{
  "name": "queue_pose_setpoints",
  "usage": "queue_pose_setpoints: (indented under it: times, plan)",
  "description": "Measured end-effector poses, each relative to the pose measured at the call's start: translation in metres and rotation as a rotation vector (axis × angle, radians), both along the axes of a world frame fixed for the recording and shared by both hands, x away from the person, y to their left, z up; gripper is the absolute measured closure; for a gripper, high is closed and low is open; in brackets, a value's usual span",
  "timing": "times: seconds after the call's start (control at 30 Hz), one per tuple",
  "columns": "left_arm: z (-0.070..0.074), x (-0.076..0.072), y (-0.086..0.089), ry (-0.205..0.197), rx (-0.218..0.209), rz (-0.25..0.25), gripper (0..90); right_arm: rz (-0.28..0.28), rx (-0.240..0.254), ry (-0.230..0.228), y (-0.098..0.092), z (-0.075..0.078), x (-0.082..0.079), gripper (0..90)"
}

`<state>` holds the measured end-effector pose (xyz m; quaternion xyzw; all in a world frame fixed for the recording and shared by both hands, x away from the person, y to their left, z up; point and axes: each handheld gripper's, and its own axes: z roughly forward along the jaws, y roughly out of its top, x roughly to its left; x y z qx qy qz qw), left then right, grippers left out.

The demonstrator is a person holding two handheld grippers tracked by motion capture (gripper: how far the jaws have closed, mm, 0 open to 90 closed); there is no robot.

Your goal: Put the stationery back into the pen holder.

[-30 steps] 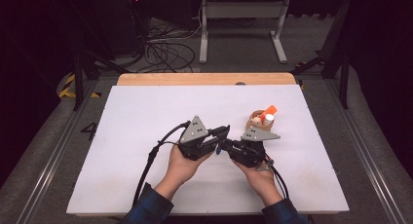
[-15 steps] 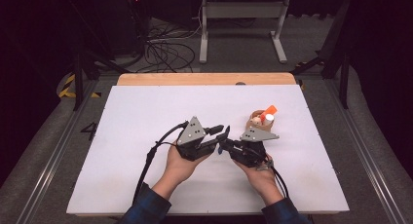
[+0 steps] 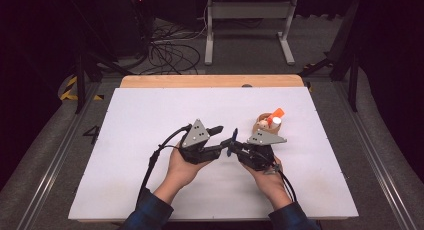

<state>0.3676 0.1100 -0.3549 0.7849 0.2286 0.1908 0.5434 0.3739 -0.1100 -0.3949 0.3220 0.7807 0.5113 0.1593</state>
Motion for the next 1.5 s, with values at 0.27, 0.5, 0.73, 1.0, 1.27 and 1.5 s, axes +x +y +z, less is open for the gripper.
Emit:
queue_pose_setpoints:
  times: [0.27, 0.5, 0.73, 1.0, 1.27, 1.5]
  plan:
    - [-0.002, 0.001, 0.01, 0.009, 0.006, 0.008, 39.5, -0.01, 0.009, -0.021, -0.002, 0.003, 0.0, 80.1]
    - [-0.003, 0.001, 0.023, 0.006, -0.007, 0.025, 31.5, -0.039, 0.021, -0.057, -0.006, 0.01, -0.001, 80.1]
    - [-0.005, -0.003, 0.039, 0.0, -0.01, 0.04, 26.3, -0.055, 0.022, -0.074, -0.007, 0.016, -0.001, 80.1]
    - [-0.004, -0.008, 0.053, -0.019, -0.007, 0.073, 21.5, -0.069, 0.006, -0.103, -0.012, 0.021, -0.004, 80.1]
    - [-0.006, -0.015, 0.065, -0.022, -0.024, 0.095, 17.0, -0.094, 0.01, -0.129, -0.022, 0.028, -0.006, 80.1]
    - [-0.002, -0.017, 0.077, -0.043, -0.03, 0.113, 14.2, -0.109, 0.0, -0.141, -0.026, 0.03, -0.005, 80.1]
